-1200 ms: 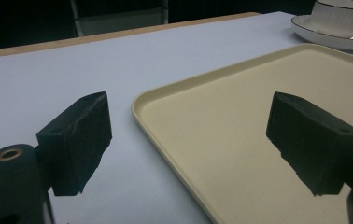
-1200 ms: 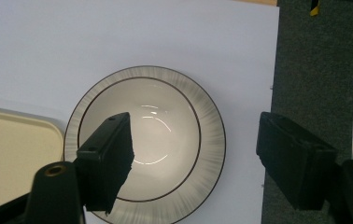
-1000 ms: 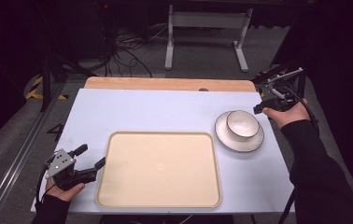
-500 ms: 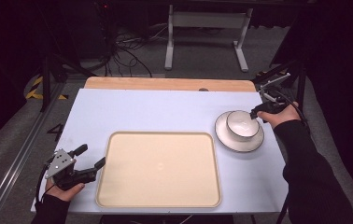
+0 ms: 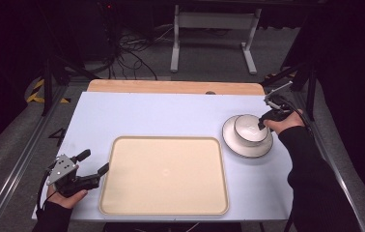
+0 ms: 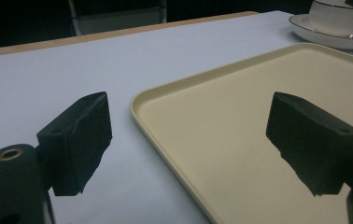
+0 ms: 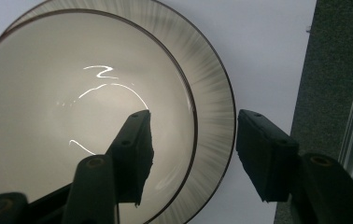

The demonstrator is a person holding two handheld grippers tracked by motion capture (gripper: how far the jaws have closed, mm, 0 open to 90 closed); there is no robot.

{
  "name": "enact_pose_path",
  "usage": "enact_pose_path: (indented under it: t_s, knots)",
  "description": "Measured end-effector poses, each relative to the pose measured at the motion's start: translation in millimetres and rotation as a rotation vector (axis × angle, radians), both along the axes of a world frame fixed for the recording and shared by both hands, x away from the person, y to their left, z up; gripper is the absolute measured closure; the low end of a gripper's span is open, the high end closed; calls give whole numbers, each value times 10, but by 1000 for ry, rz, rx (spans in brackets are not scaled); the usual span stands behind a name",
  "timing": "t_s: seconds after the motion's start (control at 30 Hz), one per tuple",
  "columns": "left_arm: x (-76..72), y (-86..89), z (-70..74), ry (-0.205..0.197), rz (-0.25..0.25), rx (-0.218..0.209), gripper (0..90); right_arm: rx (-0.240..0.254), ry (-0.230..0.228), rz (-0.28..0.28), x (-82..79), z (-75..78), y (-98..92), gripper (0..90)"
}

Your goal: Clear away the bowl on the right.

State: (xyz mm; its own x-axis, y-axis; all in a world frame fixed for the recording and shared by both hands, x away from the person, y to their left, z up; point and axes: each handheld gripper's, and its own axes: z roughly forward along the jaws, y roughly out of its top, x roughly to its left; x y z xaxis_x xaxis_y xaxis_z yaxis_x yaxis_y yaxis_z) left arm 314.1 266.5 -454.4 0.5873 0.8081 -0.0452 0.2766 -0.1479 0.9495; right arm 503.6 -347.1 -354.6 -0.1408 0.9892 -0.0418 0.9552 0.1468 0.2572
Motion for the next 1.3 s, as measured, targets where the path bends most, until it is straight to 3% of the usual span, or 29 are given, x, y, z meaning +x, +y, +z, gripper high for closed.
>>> enact_pose_path:
  t_s: [0.3,0.6,1.07,1.3]
  knots:
    - [-3,3,3,-1,2,1,153,20,68,-26,78,-149,34,592]
    - [-5,6,6,-1,2,3,153,-4,92,-47,111,-186,55,817]
    - [-6,-14,4,-6,0,2,153,71,84,-86,83,-84,39,859]
    - [-6,-10,6,-3,2,3,153,43,82,-73,55,-10,84,854]
